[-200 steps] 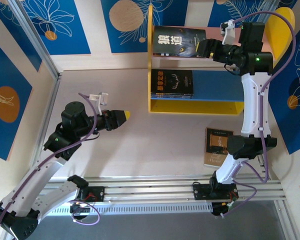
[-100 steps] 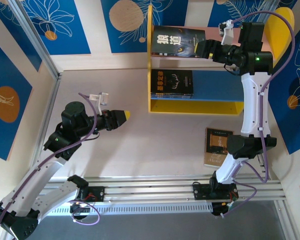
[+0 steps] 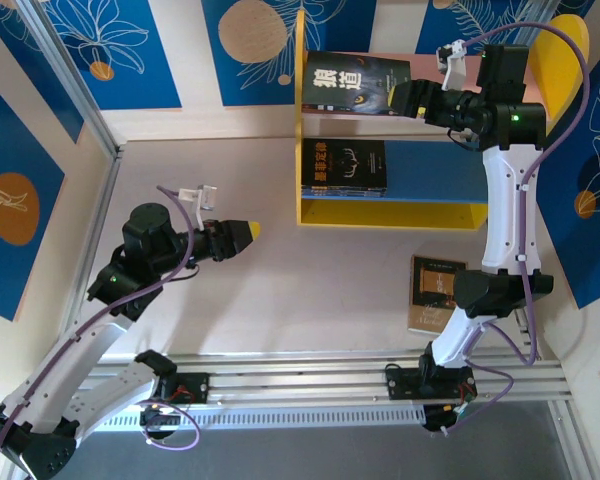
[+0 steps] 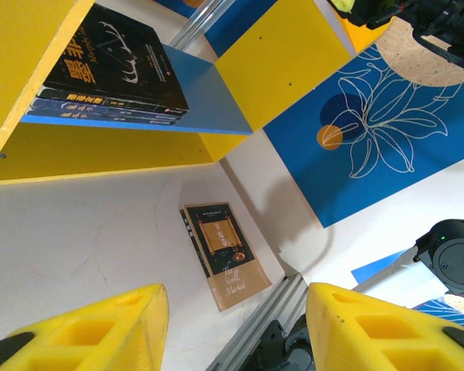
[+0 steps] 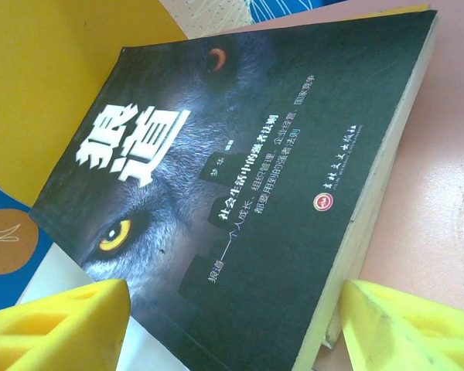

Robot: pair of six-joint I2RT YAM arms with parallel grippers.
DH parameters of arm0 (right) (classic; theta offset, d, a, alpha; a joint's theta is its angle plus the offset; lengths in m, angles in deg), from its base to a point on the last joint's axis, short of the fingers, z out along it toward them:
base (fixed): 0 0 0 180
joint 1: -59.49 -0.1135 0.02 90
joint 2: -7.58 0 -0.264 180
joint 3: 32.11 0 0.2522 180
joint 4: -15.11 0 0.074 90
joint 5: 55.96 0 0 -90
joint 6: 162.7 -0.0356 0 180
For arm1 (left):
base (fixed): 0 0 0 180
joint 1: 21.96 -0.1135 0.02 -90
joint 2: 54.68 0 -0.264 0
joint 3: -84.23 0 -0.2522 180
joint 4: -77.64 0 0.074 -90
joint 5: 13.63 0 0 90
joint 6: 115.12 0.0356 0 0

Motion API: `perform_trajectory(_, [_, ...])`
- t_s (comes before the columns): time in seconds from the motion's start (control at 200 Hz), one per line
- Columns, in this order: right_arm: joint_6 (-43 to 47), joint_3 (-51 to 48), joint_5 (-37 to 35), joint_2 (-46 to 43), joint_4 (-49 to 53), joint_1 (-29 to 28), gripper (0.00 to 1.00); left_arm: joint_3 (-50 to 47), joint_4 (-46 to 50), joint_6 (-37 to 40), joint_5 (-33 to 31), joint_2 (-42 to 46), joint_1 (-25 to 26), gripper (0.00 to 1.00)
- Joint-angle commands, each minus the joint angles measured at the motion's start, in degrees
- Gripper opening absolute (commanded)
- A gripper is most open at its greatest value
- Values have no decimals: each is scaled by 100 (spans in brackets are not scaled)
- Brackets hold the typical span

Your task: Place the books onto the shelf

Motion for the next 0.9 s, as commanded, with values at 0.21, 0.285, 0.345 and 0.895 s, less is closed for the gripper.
perform_trajectory(0.21, [-226, -114, 51, -51, -311, 50, 71, 10, -16, -4, -43, 90, -54, 51])
perform_trajectory(0.285, [-286, -224, 33, -155, -499, 67, 72, 1, -18, -4, -46, 94, -54, 51])
perform_trajectory(0.345, [-303, -201, 53, -170, -520, 85, 72, -5, -15, -4, -61, 101, -54, 51])
perform_trajectory(0.895, [-264, -59, 391, 1, -495, 76, 72, -12, -40, -12, -46, 107, -54, 51])
